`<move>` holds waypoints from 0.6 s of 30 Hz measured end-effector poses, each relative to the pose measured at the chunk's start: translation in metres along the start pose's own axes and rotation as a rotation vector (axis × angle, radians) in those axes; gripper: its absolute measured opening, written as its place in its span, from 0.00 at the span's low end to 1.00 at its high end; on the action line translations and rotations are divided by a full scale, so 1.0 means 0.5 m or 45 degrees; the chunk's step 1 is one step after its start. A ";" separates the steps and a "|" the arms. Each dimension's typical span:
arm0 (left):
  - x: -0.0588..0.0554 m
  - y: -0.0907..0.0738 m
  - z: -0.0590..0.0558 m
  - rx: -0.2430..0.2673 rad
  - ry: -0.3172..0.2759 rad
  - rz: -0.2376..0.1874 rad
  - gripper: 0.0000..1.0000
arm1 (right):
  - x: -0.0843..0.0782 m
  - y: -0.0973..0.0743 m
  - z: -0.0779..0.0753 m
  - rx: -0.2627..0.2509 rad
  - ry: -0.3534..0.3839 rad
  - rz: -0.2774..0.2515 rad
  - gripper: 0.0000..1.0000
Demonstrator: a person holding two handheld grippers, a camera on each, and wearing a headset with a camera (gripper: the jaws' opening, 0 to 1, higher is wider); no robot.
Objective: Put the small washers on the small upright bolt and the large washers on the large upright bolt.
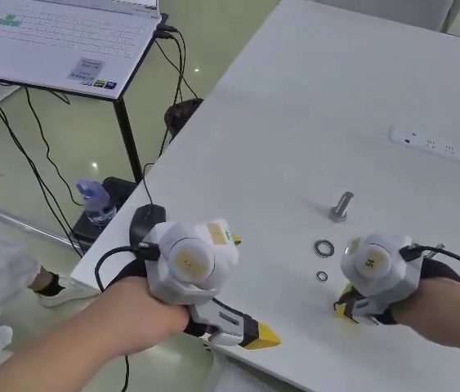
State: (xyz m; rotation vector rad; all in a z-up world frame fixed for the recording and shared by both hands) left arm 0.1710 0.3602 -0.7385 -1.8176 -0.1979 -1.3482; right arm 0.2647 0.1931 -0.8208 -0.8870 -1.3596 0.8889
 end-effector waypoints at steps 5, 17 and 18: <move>0.004 0.002 0.000 0.000 0.009 -0.001 0.88 | -0.005 -0.003 -0.001 0.007 0.015 0.000 0.12; 0.015 0.020 0.007 -0.016 0.023 0.002 0.89 | -0.028 -0.052 -0.034 -0.030 0.080 -0.006 0.12; 0.017 0.022 0.008 -0.016 0.024 0.000 0.89 | -0.032 -0.056 -0.038 -0.033 0.085 -0.004 0.12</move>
Point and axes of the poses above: the centre of the closed fingertips' face, and the gripper's own axes: y roughly forward along the fingers, z roughly to its left, x roughly out of its top, the point moved 6 cm from there along -y, roughly backward along the fingers, and after that the axes turned 7 degrees about -z, right-handed, at the moved point
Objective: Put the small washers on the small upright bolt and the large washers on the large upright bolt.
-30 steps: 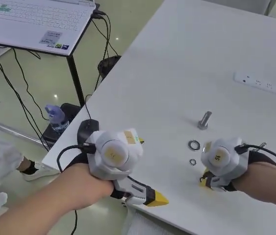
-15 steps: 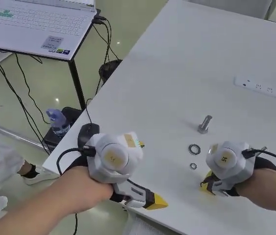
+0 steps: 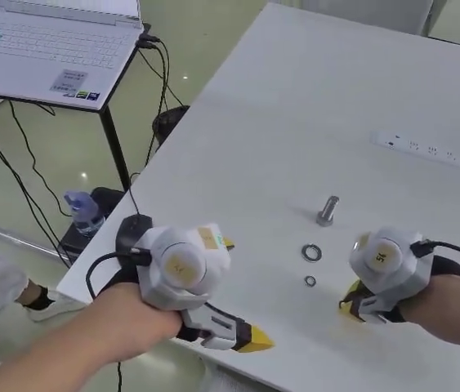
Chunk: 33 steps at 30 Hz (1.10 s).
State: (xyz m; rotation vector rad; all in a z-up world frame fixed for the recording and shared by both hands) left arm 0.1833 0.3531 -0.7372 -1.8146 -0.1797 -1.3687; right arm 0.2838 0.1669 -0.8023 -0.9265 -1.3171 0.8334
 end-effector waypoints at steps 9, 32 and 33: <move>0.009 0.018 0.010 0.001 -0.002 -0.015 0.89 | -0.044 -0.061 -0.033 -0.031 0.037 0.031 0.12; 0.020 0.044 0.018 0.004 0.003 -0.017 0.90 | -0.118 -0.180 -0.152 -0.183 0.170 0.052 0.12; 0.019 0.044 0.018 0.006 -0.001 -0.020 0.91 | -0.117 -0.182 -0.158 -0.188 0.171 0.052 0.12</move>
Point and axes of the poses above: the centre of the closed fingertips' face, and the gripper's own axes: y roughly forward along the fingers, z roughly to its left, x roughly out of its top, the point moved 6 cm from there along -y, roughly backward along the fingers, and after that the axes turned 7 degrees about -z, right-handed, at the moved point
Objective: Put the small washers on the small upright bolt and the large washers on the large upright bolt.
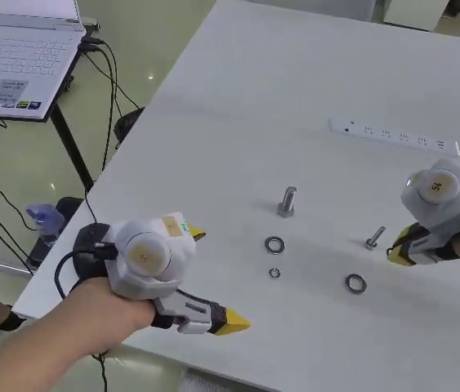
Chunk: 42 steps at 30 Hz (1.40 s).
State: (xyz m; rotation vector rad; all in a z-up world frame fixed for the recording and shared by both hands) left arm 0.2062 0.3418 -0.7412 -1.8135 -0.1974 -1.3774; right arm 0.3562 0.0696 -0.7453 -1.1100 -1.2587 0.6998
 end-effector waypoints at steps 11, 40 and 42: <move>0.003 0.008 0.007 0.003 -0.019 -0.018 0.91 | 0.034 0.002 -0.050 -0.041 0.000 -0.027 0.12; 0.009 0.017 0.020 -0.006 -0.018 -0.009 0.91 | 0.032 0.052 -0.074 -0.016 -0.011 0.020 0.12; 0.007 0.016 0.021 -0.004 -0.017 -0.005 0.91 | 0.031 0.056 -0.075 -0.018 -0.012 0.021 0.12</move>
Point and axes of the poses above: the centre of the closed fingertips' face, and the gripper's own axes: y roughly forward along the fingers, z roughly to its left, x roughly out of its top, the point moved 6 cm from there along -y, roughly backward along the fingers, and after that the axes turned 7 degrees about -z, right-handed, at the moved point
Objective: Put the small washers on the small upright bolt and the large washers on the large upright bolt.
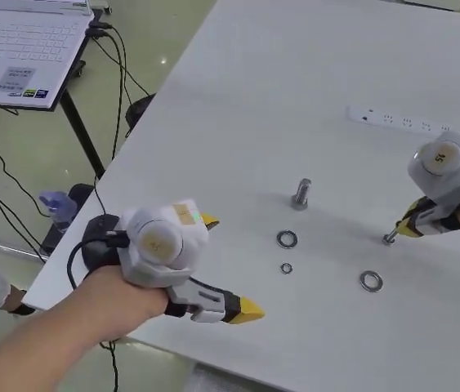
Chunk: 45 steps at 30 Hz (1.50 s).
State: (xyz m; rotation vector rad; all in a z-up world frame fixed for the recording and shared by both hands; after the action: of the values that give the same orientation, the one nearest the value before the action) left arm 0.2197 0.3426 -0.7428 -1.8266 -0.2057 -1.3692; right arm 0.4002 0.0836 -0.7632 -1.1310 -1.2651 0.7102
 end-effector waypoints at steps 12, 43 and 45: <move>-0.006 -0.008 0.000 0.009 -0.005 0.012 0.90 | -0.003 0.032 0.002 0.009 -0.026 0.020 0.12; -0.005 -0.010 0.001 0.039 0.000 0.005 0.90 | -0.024 0.068 0.004 0.037 -0.014 0.048 0.13; -0.005 -0.008 0.000 0.038 0.013 0.011 0.90 | -0.024 0.069 0.003 0.038 -0.012 0.049 0.13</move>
State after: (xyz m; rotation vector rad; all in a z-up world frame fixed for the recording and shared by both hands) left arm 0.2165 0.3462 -0.7428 -1.7935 -0.2117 -1.3621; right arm 0.4015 0.0844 -0.7996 -1.1316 -1.2399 0.7618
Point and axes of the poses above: the centre of the closed fingertips' face, and the gripper's own axes: y roughly forward along the fingers, z roughly to its left, x roughly out of its top, the point moved 6 cm from there along -y, roughly backward along the fingers, and after that the axes turned 7 degrees about -z, right-handed, at the moved point
